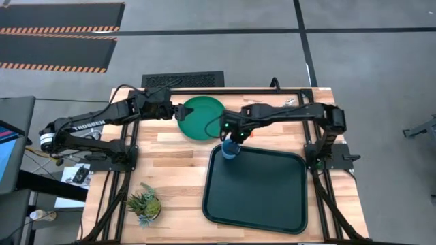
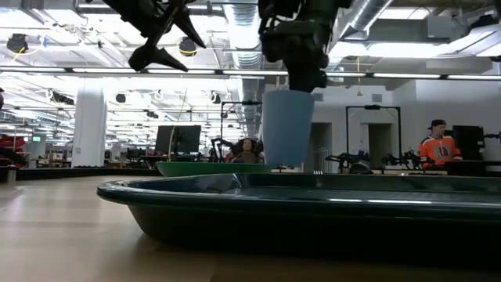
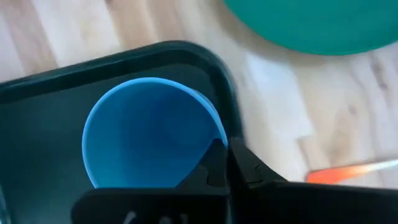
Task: Pick and place plate/cup/fork/spoon on tray
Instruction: Put the blue cup on the black tray
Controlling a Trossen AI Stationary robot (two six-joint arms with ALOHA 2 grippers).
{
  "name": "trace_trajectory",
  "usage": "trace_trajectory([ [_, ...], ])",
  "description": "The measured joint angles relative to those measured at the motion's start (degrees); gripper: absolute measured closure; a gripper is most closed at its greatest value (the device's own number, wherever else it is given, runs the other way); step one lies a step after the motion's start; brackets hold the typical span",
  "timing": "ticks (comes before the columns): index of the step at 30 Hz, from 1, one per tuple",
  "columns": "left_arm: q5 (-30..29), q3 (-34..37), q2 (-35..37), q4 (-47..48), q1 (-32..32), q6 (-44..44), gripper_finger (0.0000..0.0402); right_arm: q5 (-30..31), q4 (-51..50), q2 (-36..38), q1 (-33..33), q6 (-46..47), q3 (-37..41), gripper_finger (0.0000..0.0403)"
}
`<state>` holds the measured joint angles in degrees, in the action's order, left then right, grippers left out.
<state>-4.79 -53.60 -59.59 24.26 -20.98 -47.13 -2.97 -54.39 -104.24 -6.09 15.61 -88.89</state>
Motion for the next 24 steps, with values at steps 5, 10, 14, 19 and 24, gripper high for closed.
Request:
trace_trajectory([
  [5,1.1,0.0,0.0,0.9,-0.9,1.3,0.0117,-1.6,2.8,-3.0,1.5,-0.1,0.0,0.0397],
  [10,1.5,-0.1,1.1,1.0,-1.5,1.5,0.0117,-1.7,3.9,-4.1,2.1,0.7,0.0,0.0392],
  [14,1.1,-0.1,2.4,0.9,-1.6,1.5,0.0117,-1.5,5.3,-4.1,1.6,0.8,0.0,0.0383],
  [19,1.1,-0.1,3.7,0.9,-1.6,1.5,0.0117,-1.3,4.9,-3.9,0.6,0.8,0.0,0.0383],
  [24,1.0,-0.1,4.3,1.0,-1.6,1.5,0.0117,-0.9,5.1,-3.9,0.2,0.4,0.0,0.0382],
])
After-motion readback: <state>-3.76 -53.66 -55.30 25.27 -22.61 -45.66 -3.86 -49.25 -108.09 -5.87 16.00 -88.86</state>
